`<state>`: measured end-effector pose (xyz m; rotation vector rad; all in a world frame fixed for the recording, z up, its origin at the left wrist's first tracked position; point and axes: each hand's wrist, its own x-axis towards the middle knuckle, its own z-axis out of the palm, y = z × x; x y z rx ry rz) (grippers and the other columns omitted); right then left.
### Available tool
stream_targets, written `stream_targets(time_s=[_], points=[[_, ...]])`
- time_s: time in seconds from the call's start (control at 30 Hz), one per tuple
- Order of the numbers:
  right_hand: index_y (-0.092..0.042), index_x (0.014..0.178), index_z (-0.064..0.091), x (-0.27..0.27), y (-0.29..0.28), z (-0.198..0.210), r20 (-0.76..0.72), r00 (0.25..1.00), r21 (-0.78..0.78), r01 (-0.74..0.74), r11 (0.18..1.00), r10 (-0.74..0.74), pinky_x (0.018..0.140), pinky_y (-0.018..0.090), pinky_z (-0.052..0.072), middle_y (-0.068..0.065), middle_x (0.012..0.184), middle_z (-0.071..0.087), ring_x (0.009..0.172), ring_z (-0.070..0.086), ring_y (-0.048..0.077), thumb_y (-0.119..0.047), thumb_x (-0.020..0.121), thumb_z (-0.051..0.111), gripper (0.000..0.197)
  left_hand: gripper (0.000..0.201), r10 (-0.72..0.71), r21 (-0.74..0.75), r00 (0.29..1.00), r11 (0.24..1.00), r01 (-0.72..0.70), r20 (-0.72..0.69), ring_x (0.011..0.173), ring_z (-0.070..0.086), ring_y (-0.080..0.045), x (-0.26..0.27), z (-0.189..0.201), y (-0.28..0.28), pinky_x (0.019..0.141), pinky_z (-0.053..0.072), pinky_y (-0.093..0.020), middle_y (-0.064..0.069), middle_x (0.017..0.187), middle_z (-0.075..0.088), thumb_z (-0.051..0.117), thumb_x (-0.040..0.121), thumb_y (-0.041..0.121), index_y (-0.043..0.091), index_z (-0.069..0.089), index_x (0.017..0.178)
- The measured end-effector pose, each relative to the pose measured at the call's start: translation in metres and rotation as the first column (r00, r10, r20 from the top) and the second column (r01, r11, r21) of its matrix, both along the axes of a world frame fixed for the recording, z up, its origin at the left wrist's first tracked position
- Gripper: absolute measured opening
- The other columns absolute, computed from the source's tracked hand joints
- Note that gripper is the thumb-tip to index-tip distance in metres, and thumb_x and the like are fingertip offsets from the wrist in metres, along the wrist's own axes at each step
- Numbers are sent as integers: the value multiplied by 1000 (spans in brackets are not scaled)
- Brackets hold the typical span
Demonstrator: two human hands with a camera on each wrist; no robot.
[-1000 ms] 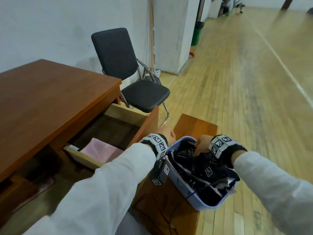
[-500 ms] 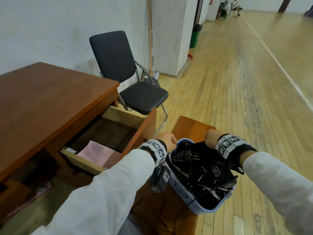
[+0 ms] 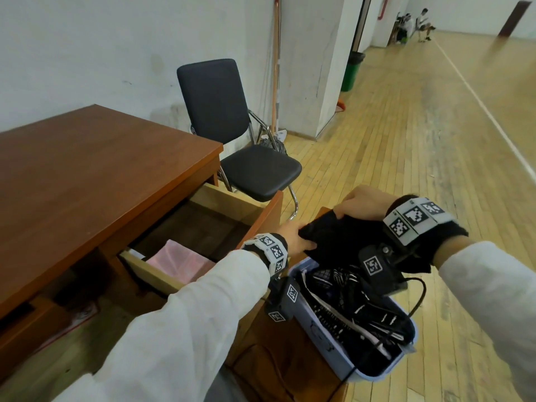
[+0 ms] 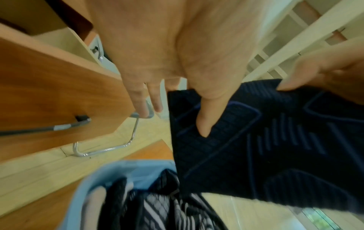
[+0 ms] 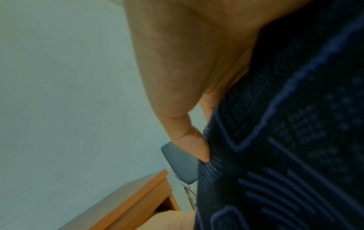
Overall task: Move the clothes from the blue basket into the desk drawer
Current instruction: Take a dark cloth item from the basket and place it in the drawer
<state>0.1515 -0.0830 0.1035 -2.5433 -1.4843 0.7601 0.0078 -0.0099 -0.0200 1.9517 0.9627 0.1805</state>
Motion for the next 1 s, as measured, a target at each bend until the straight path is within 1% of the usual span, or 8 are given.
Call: stream_targets(time_s=[0.1,0.17,0.3,0.5,0.7,0.77,0.9,1.0], points=[[-5,104,71,-3,7,6,31,997,-62,-62,996,64,83,35,53,10,93,70,90,66,25,-34,78,69,39,14,51,-43,996,998,-48,69,88,65,-22,-23,9,20,83,53,-37,-4,89,69,72,81,27,19,66,91],[-8,106,70,-6,10,6,52,993,-133,-94,987,102,83,34,53,6,94,70,91,66,24,-34,77,74,39,22,135,-117,980,986,-118,147,87,66,-19,-45,19,38,80,54,-32,-2,90,69,72,83,25,14,67,101],[-8,104,72,-15,32,-8,-23,995,-185,-104,977,102,81,32,53,5,92,72,87,68,22,-43,78,73,43,44,339,-131,917,939,-318,212,107,65,-28,-96,34,78,100,49,-47,-13,113,69,71,83,29,4,63,118],[-2,116,65,-64,84,-41,-242,962,-87,-149,985,124,103,44,46,14,115,67,108,63,31,-42,91,59,48,36,525,202,850,838,-506,-48,107,63,-30,-160,36,105,95,47,-37,-11,114,68,61,91,33,5,66,113],[-2,123,60,-122,147,-88,-89,973,-161,-223,961,211,103,40,40,12,124,60,117,54,30,-50,90,56,58,41,446,142,828,895,-423,-339,117,58,-29,-197,13,122,102,46,-37,-13,127,62,58,91,21,8,57,129],[-2,116,62,-137,164,-103,-183,967,-157,-209,965,179,93,36,46,12,117,62,105,58,27,-40,92,58,45,41,437,147,817,899,-413,-376,122,56,-29,-203,3,126,102,45,-34,-13,132,59,55,92,13,8,54,133],[-9,77,54,-165,184,-128,-282,945,-199,-225,954,164,70,31,36,7,82,52,74,47,23,-22,94,52,21,47,470,174,780,882,-439,-414,126,53,-28,-213,-19,136,103,45,-35,-10,139,52,51,91,5,16,48,137],[-5,90,58,-179,196,-146,-272,933,-232,-302,925,237,68,30,37,9,90,51,77,48,22,-18,97,47,19,43,510,169,765,858,-485,-394,122,54,-28,-215,-33,141,101,46,-38,-11,134,52,50,90,2,17,45,130]])
